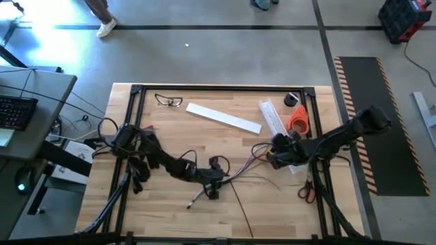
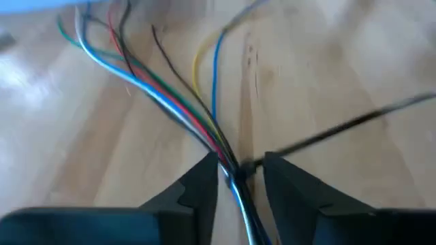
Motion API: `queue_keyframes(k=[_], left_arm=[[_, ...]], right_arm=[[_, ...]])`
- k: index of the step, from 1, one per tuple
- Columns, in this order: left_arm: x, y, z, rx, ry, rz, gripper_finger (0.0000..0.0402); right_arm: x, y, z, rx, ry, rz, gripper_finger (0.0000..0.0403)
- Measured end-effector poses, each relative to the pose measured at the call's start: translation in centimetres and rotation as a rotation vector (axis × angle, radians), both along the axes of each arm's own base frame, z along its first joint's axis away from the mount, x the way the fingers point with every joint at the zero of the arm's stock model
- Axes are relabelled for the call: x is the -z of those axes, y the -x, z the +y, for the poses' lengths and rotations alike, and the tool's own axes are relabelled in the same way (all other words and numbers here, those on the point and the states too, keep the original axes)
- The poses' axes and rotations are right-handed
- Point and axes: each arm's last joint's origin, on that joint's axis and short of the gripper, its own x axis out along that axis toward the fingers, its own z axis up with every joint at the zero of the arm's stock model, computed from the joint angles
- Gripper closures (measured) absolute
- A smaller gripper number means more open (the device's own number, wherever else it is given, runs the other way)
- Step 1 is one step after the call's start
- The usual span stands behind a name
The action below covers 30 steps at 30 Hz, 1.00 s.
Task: Ziptie cables
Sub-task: Put the ziptied cables into the the white cable duct
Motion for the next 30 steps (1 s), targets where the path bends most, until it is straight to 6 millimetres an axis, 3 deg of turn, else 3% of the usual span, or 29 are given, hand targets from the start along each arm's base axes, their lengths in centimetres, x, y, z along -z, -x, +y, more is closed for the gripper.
queue_keyframes(k=[9, 13, 17, 23, 27, 30], left_arm=[[-7.3, 0.4, 0.3, 0.021, -0.071, -0.146, 0.028], [-10.4, 1.9, 0.3, -0.019, -0.098, -0.151, 0.028], [-12.9, 3.7, -0.1, -0.091, -0.141, -0.168, 0.028], [-14.1, 5.5, -1.0, -0.176, -0.208, -0.162, 0.0281], [-13.8, 5.8, -1.4, -0.186, -0.196, -0.14, 0.0281], [-13.4, 6.2, -1.7, -0.184, -0.172, -0.108, 0.0281]], right_arm=[[0.2, -0.2, -0.5, -0.047, -0.098, 0.065, 0.0393], [-1.4, -1.1, -0.1, -0.074, -0.082, 0.057, 0.0401], [-4.3, -2.7, 0.8, -0.138, -0.05, 0.033, 0.0403], [-8.7, -4.6, 1.5, -0.224, 0.036, -0.011, 0.0403], [-8.9, -4.4, 0.4, -0.222, 0.066, 0.035, 0.0398], [-8.1, -3.7, -1.2, -0.169, 0.041, 0.072, 0.0366]])
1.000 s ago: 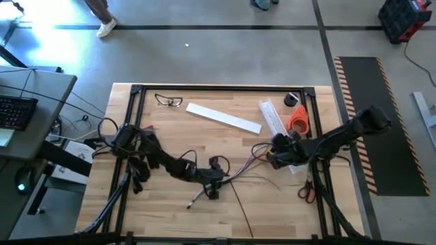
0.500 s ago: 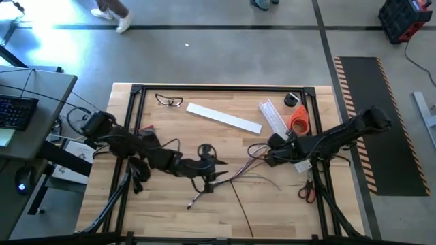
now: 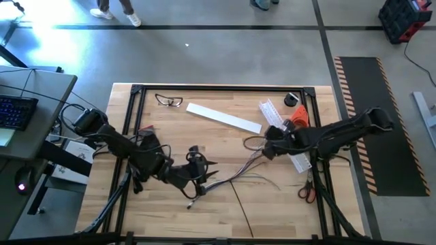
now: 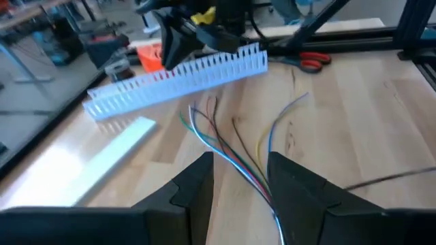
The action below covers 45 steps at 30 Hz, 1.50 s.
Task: Ziptie cables
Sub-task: Put the ziptied cables into the the white cable duct
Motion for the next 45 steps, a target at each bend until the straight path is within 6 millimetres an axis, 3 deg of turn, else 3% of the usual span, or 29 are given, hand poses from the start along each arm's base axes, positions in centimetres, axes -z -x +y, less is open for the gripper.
queue_keyframes(k=[8, 14, 21, 28, 36, 40, 45], left_arm=[[1.2, 0.6, 0.1, -0.019, 0.039, 0.015, 0.0281], [1.4, 0.6, 0.2, -0.02, 0.043, 0.005, 0.0281], [1.4, 0.6, 0.2, -0.021, 0.043, 0.006, 0.0281], [1.4, 0.6, 0.2, -0.02, 0.042, 0.007, 0.0281], [1.4, 0.6, 0.2, -0.023, 0.039, 0.006, 0.0281], [1.2, 0.5, 0.2, -0.035, 0.023, -0.012, 0.0281], [-0.3, 0.9, 0.0, -0.025, 0.001, -0.086, 0.0281]], right_arm=[[3.2, 2.2, -5.0, 0.177, -0.087, 0.0, 0.0222], [5.6, 3.4, -7.3, 0.255, -0.162, -0.02, 0.0193], [7.4, 4.2, -7.9, 0.232, -0.31, -0.05, 0.0248], [7.0, 3.6, -7.8, 0.206, -0.316, -0.085, 0.0391], [3.1, 0.8, -6.7, 0.102, -0.222, -0.169, 0.0402], [0.6, -1.5, -5.0, -0.078, -0.203, -0.277, 0.0403], [-0.7, -5.8, -2.5, -0.383, -0.173, -0.384, 0.0403]])
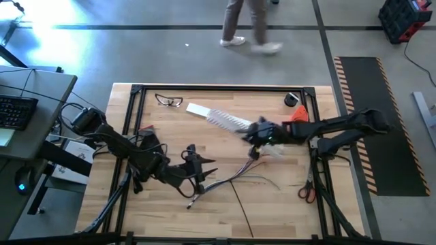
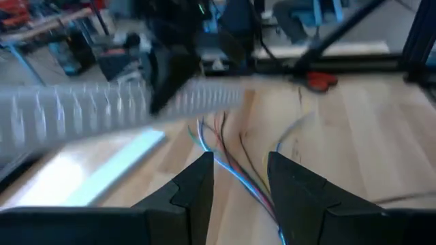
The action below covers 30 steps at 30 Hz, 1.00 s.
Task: Ziptie cables
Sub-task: Put the ziptied cables into the the white cable duct
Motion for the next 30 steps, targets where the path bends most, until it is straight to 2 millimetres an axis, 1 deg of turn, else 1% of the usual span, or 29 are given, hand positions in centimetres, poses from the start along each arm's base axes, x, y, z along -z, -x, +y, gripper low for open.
queue_keyframes(k=[4, 6, 8, 12, 14, 16, 18, 21, 25, 30], left_arm=[[-2.2, 1.3, 0.0, -0.011, 0.002, -0.063, 0.0281], [-3.6, 2.2, -0.2, 0.002, 0.022, -0.104, 0.0281], [-5.0, 3.3, -0.4, 0.024, 0.048, -0.146, 0.0281], [-7.2, 5.5, -1.1, 0.066, 0.092, -0.212, 0.0281], [-7.7, 6.4, -1.5, 0.064, 0.098, -0.23, 0.0281], [-7.8, 7.0, -1.9, 0.049, 0.087, -0.229, 0.0281], [-7.6, 7.5, -2.3, 0.029, 0.068, -0.215, 0.0281], [-7.1, 7.9, -2.6, -0.003, 0.066, -0.191, 0.0281], [-6.2, 8.4, -2.7, -0.039, 0.087, -0.153, 0.0281], [-5.4, 8.7, -2.5, -0.084, 0.101, -0.12, 0.0281]], right_arm=[[0.2, -4.5, 1.6, -0.176, 0.137, 0.009, 0.0403], [1.0, -7.1, 1.9, -0.247, 0.209, 0.041, 0.0403], [2.3, -9.6, 1.8, -0.321, 0.263, 0.089, 0.0403], [4.7, -14.2, 1.6, -0.443, 0.277, 0.173, 0.0403], [5.4, -16.2, 1.8, -0.474, 0.264, 0.219, 0.0403], [6.1, -17.7, 1.9, -0.505, 0.234, 0.267, 0.0403], [7.0, -18.6, 2.3, -0.538, 0.2, 0.321, 0.0403], [8.0, -19.2, 3.0, -0.563, 0.139, 0.375, 0.0403], [9.2, -18.3, 4.5, -0.53, 0.003, 0.435, 0.0403], [9.7, -17.6, 6.9, -0.481, -0.101, 0.454, 0.0403]])
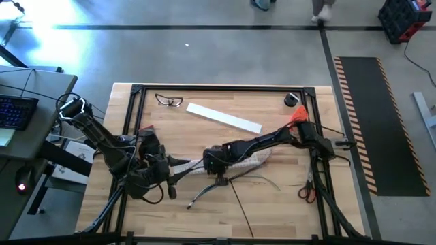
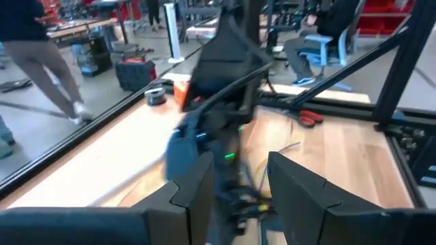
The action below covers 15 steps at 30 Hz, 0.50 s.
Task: Ziptie cables
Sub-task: Put the ziptied cables into the the white cable duct
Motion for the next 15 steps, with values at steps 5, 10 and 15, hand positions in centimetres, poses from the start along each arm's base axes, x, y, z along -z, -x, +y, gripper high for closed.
queue_keyframes(k=[5, 10, 15], left_arm=[[0.3, 0.1, 0.1, -0.01, 0.006, 0.017, 0.0281], [0.4, 0.1, 0.1, 0.015, 0.012, 0.031, 0.0281], [-0.1, 0.2, -0.3, 0.052, 0.026, 0.033, 0.0293]], right_arm=[[0.2, 0.5, 2.1, 0.016, -0.029, 0.019, 0.0403], [-0.5, 0.5, 2.6, 0.032, 0.057, -0.034, 0.0399], [-2.8, 0.6, 1.8, -0.041, 0.072, -0.096, 0.0348]])
